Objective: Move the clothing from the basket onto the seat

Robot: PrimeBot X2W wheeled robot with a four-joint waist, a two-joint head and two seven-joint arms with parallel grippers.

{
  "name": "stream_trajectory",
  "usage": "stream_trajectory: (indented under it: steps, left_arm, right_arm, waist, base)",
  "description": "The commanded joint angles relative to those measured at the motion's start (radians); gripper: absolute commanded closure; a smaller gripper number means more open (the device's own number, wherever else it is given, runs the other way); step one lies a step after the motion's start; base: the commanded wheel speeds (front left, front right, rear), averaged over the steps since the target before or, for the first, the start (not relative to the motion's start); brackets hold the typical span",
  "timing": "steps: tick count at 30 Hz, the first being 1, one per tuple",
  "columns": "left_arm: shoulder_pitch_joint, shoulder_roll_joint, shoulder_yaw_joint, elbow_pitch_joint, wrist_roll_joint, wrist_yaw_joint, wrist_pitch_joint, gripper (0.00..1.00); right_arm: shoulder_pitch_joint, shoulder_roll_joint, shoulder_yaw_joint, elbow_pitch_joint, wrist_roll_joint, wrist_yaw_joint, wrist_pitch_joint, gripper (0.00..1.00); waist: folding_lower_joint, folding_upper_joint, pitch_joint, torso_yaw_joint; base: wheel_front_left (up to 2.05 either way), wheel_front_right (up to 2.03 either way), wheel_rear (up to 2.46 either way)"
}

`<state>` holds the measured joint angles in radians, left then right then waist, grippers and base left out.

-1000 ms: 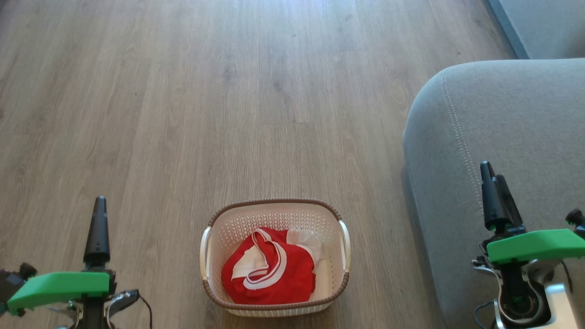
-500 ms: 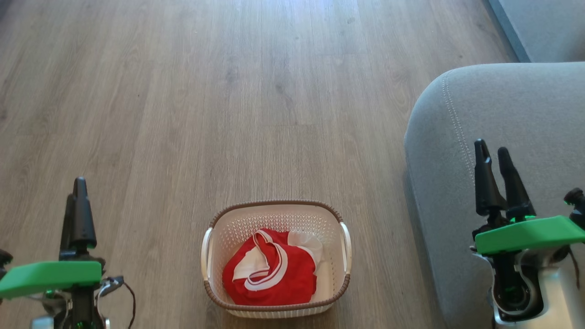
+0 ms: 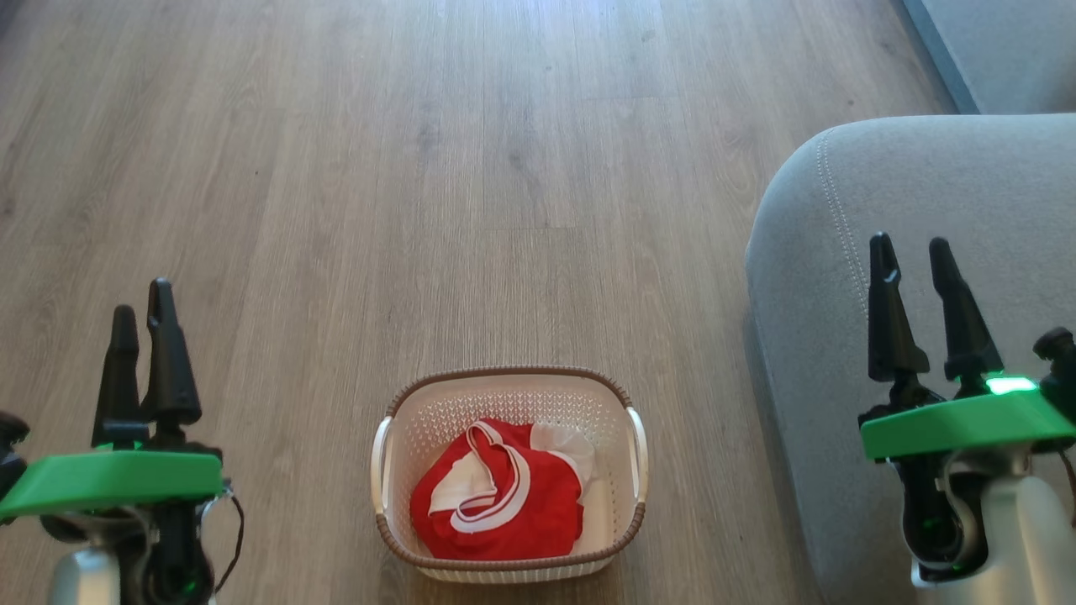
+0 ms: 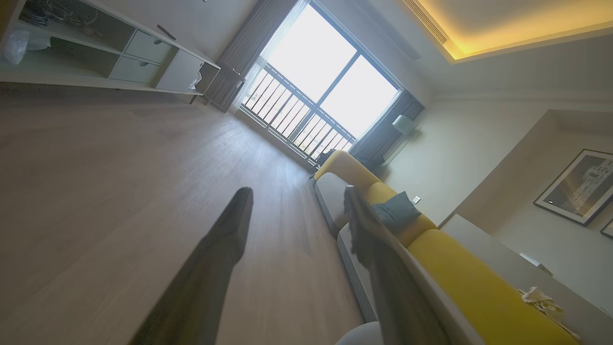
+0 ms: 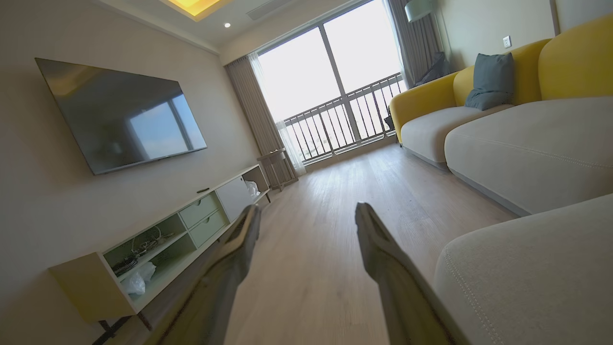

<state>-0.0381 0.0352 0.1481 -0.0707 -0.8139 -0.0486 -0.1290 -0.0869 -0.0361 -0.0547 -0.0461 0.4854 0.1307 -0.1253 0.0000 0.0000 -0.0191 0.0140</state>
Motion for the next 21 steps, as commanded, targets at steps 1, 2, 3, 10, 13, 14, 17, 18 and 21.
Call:
stream_trajectory:
  steps: [1,2,3,10,13,14,17,18,21]
  left_arm:
    - [-0.045,0.011,0.004,-0.06,0.055,0.015,-0.015,0.0]
    - [-0.043,0.011,-0.003,-0.068,0.076,0.023,-0.018,0.0]
    - [-0.042,0.011,-0.012,-0.074,0.096,0.029,-0.021,0.0]
    - [-0.034,0.012,-0.085,-0.12,0.25,0.056,-0.041,0.0]
    - [-0.03,0.012,-0.107,-0.125,0.3,0.064,-0.047,0.0]
    - [-0.028,0.012,-0.119,-0.127,0.326,0.069,-0.05,0.0]
    - [-0.018,0.013,-0.16,-0.124,0.405,0.083,-0.059,0.0]
    - [-0.015,0.013,-0.177,-0.122,0.438,0.081,-0.062,0.0]
    - [-0.008,0.013,-0.224,-0.114,0.531,0.094,-0.071,0.0]
  right_arm:
    - [-0.062,-0.011,0.023,-0.054,-0.045,0.0,-0.017,0.0]
    - [-0.064,-0.011,0.027,-0.058,-0.059,0.0,-0.02,0.0]
    - [-0.066,-0.011,0.03,-0.063,-0.074,0.0,-0.023,0.0]
    - [-0.066,-0.012,0.054,-0.076,-0.184,0.0,-0.044,0.0]
    - [-0.064,-0.012,0.059,-0.072,-0.21,0.0,-0.05,0.0]
    - [-0.062,-0.012,0.061,-0.068,-0.223,0.0,-0.053,0.0]
    - [-0.049,-0.012,0.064,-0.028,-0.257,0.0,-0.062,0.0]
    - [-0.048,-0.012,0.066,-0.018,-0.264,0.0,-0.065,0.0]
    - [-0.047,-0.012,0.08,0.002,-0.299,0.0,-0.073,0.0]
  waist:
    - [0.0,0.0,0.0,-0.001]
    - [0.0,0.0,0.0,-0.001]
    - [0.0,0.0,0.0,-0.002]
    - [0.0,0.0,0.002,-0.008]
    - [0.0,0.0,0.002,-0.009]
    - [0.0,0.0,0.002,-0.01]
    - [0.0,0.0,0.0,-0.013]
    - [0.0,0.0,-0.001,-0.014]
    - [0.0,0.0,-0.002,-0.016]
  base:
    - [0.0,0.0,0.0]
    - [0.0,0.0,0.0]
    - [0.0,0.0,0.0]
    - [0.0,0.0,0.0]
    - [0.0,0.0,0.0]
    - [0.0,0.0,0.0]
    - [0.0,0.0,0.0]
    - [0.0,0.0,0.0]
    - [0.0,0.0,0.0]
